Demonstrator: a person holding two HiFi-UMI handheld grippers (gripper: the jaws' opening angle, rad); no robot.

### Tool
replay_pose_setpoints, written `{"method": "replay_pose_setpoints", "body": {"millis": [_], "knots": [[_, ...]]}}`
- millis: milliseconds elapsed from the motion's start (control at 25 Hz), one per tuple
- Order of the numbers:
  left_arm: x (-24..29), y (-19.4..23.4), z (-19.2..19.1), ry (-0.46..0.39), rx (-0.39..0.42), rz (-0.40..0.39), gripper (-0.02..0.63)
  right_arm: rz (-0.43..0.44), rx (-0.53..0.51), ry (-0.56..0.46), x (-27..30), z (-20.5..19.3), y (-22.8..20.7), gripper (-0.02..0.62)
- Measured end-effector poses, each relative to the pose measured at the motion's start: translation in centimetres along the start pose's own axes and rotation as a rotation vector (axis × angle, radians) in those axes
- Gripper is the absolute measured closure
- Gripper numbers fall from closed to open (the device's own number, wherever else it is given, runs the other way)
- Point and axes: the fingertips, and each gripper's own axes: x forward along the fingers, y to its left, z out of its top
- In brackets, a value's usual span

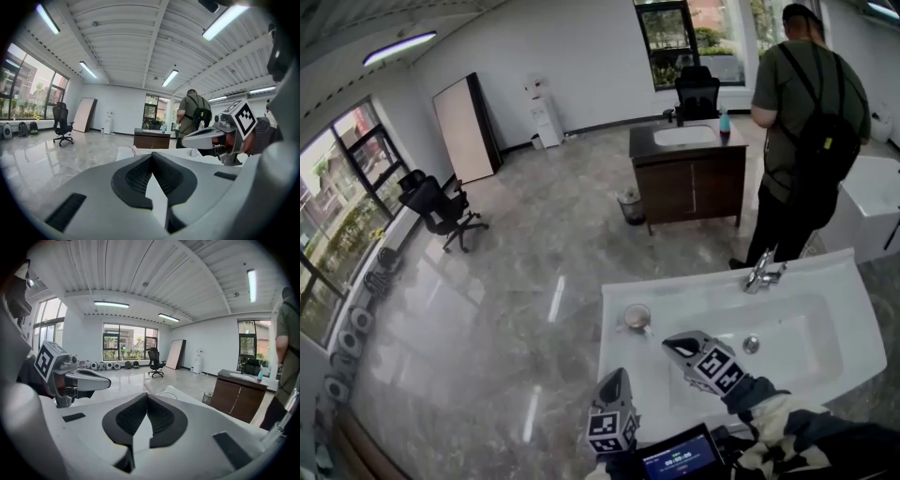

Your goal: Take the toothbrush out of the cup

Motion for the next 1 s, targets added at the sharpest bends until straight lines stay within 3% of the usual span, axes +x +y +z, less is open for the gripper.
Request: {"method": "replay_pose_setpoints", "body": {"millis": [280,400,520,640,800,1000], "knots": [[1.2,2.0,0.5,0.004,-0.010,0.060,0.601,0.053,0.012,0.017,2.6,-0.3,-1.2,0.592],[1.0,2.8,0.8,0.005,-0.025,0.077,0.601,0.050,-0.108,0.083,4.7,-0.4,-1.2,0.592],[1.2,3.2,0.3,0.014,-0.030,0.083,0.601,0.077,-0.313,0.179,8.4,-0.6,-1.1,0.492],[1.5,2.9,0.9,0.009,-0.034,0.082,0.601,0.090,-0.478,0.263,11.6,-1.1,-1.4,0.454],[0.8,2.1,0.5,0.019,-0.027,0.096,0.601,0.120,-0.558,0.308,13.4,-2.4,-1.7,0.454],[-0.2,4.0,-0.1,0.039,-0.041,0.126,0.601,0.148,-0.610,0.308,15.4,-2.3,-0.7,0.454]]}}
